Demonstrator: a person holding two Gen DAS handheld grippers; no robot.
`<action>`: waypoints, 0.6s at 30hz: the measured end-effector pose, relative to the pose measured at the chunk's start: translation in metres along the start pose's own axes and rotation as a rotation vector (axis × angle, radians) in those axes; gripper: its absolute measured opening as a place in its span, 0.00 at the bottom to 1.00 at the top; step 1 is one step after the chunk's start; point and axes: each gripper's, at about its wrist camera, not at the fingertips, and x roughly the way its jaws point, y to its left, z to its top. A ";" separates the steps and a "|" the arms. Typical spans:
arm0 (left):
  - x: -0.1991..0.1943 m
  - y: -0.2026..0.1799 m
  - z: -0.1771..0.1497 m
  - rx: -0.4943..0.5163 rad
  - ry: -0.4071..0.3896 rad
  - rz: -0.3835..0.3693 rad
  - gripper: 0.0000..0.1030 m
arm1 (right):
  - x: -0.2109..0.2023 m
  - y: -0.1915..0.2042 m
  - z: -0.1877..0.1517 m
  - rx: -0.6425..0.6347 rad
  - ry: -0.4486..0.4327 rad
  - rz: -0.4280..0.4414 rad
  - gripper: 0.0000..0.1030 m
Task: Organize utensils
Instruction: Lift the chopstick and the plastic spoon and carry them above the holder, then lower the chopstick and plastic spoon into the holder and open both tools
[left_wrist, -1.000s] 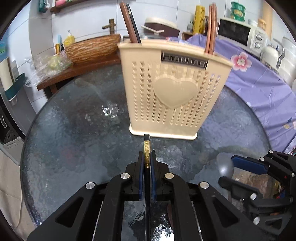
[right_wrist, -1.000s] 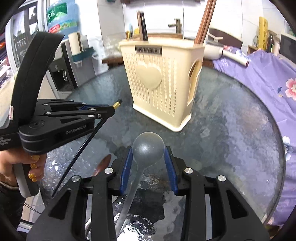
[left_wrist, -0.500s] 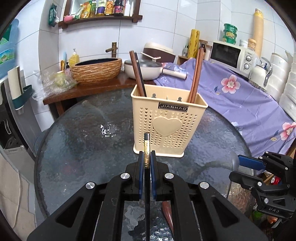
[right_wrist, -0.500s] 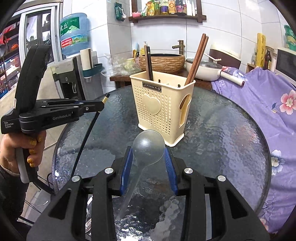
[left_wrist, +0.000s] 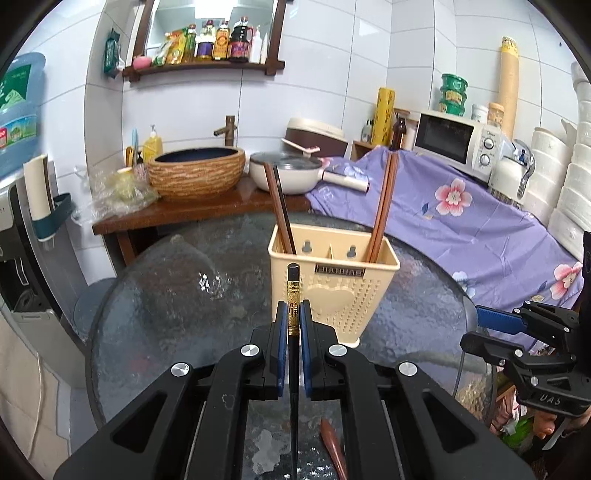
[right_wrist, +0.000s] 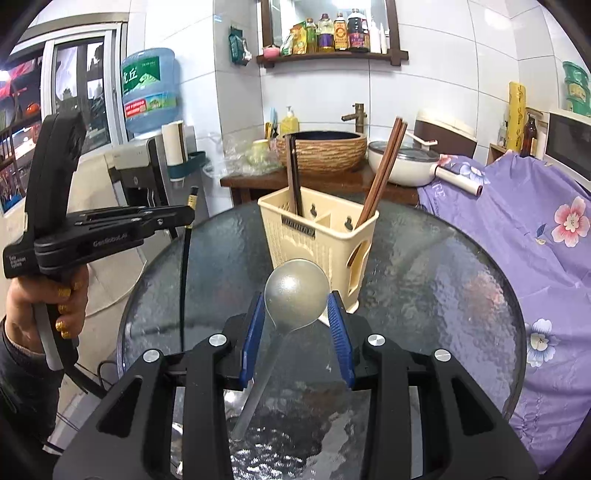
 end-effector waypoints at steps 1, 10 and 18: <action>-0.001 0.000 0.004 0.001 -0.007 0.003 0.06 | 0.000 -0.001 0.005 0.002 -0.002 0.000 0.35; -0.015 -0.001 0.039 0.019 -0.061 -0.006 0.06 | 0.001 -0.004 0.049 0.001 -0.042 -0.025 0.35; -0.032 -0.009 0.101 0.027 -0.108 -0.057 0.06 | 0.006 -0.019 0.108 0.017 -0.103 -0.096 0.35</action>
